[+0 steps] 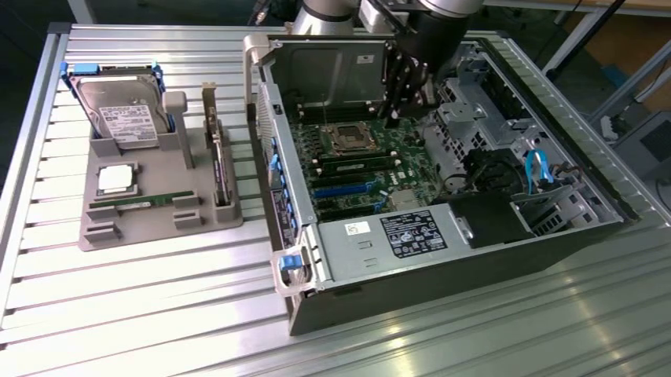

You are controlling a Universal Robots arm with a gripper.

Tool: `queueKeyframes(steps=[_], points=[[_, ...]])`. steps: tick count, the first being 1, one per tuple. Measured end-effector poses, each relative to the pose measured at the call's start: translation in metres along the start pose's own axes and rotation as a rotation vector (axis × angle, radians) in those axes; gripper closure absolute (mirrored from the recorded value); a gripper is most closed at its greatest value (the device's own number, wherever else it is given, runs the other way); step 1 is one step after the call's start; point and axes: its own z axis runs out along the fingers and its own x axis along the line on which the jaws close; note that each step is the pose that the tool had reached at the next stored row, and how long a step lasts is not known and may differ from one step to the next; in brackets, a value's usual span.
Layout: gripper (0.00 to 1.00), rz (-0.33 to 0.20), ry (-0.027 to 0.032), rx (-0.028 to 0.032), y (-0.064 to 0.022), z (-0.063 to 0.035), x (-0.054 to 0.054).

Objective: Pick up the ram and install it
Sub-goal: 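Insert the ram into the slot, then press down the ram until it locks into place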

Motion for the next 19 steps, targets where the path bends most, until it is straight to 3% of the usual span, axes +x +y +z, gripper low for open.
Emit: queueKeyframes(steps=[9,19], points=[[0.75,0.0,0.0,0.0,0.0005,-0.0102,0.0002],[0.75,0.0,0.0,0.0,0.0005,-0.0105,0.0002]])
